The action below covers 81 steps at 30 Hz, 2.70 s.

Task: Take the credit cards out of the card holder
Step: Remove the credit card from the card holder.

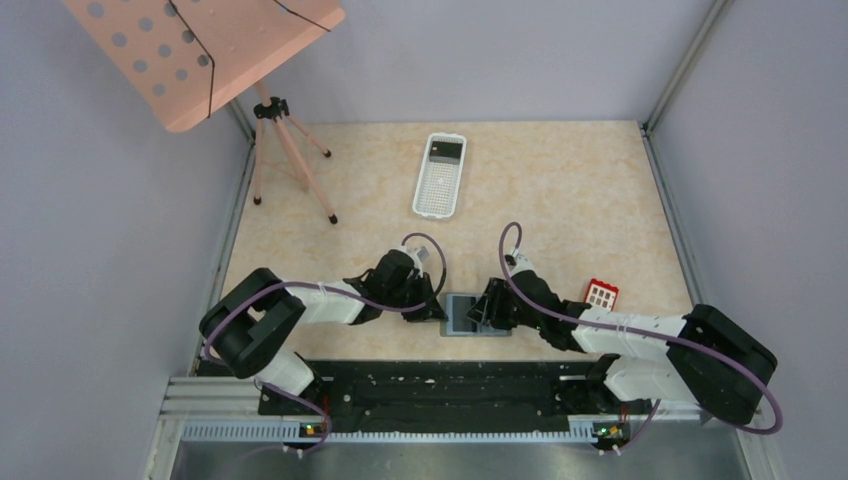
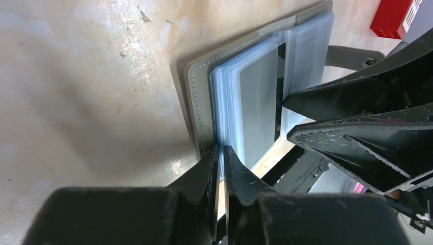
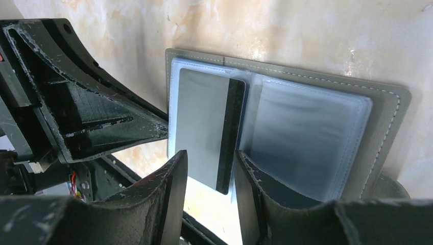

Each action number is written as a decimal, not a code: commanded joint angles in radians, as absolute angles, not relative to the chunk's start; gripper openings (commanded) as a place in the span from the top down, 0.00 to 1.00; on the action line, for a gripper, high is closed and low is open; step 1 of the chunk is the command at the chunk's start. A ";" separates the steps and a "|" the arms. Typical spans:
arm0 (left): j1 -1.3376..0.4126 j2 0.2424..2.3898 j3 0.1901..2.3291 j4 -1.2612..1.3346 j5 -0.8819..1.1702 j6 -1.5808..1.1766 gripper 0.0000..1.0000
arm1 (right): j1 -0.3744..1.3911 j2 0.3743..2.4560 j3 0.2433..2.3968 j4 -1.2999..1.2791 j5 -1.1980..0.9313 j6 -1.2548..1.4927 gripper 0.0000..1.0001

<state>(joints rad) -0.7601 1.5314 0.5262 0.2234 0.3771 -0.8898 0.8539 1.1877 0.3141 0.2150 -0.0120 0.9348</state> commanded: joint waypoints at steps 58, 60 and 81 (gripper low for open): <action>-0.762 1.592 0.552 0.252 0.398 -0.895 0.94 | 0.842 1.205 0.376 0.205 0.023 0.924 0.63; -0.762 1.593 0.546 0.262 0.401 -0.899 0.94 | 0.842 1.217 0.376 0.211 0.015 0.925 0.63; -0.764 1.597 0.524 0.288 0.410 -0.914 0.94 | 0.838 1.246 0.346 0.292 -0.039 0.966 0.63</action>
<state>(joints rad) -0.7601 1.5784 0.5457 0.2848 0.4149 -0.9188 0.8478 1.2388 0.3420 0.2211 -0.0097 0.9466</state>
